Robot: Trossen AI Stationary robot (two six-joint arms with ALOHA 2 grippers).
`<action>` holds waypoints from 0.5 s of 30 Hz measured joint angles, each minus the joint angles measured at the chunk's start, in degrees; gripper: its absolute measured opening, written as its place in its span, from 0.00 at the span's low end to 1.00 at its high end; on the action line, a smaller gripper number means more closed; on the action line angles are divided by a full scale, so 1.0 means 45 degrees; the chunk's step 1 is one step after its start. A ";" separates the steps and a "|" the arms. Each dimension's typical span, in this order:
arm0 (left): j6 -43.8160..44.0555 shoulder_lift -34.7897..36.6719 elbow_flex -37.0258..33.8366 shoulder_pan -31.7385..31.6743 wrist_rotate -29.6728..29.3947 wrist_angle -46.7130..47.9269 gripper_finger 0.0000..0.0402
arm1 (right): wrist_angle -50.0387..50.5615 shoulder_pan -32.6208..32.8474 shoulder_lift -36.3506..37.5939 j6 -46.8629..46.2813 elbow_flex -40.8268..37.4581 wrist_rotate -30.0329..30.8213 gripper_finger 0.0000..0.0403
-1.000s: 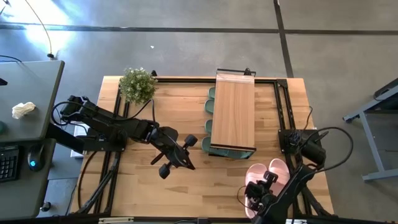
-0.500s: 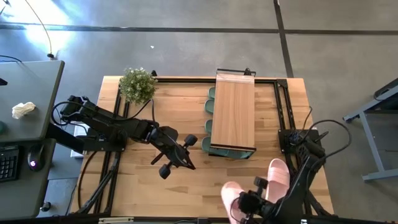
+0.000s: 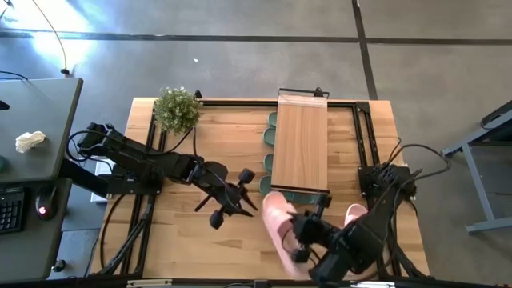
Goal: Pick and place slides into the shelf
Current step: Put the pink slide on the shelf
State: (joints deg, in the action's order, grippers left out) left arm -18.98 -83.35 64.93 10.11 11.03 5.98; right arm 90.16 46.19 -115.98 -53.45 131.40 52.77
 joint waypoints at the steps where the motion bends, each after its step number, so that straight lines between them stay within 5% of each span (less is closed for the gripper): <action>1: -0.0013 0.0000 0.0000 -0.0005 -0.0125 0.0023 0.22 | 0.0001 -0.0070 0.0210 0.0020 -0.0190 0.0215 0.00; 6: 0.0217 0.0000 0.0005 -0.0377 -0.0850 -0.0009 0.32 | -0.0040 -0.0481 0.1263 0.0333 -0.1214 0.1969 0.00; 15: 0.1906 0.0000 0.0005 -0.2152 -0.1259 -0.1174 0.36 | -0.0030 -0.2232 0.3762 0.0138 -0.4386 0.2885 0.00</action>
State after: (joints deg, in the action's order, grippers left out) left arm -10.41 -83.35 64.95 0.42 5.37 0.70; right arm 90.03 36.14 -99.05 -52.83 111.66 65.75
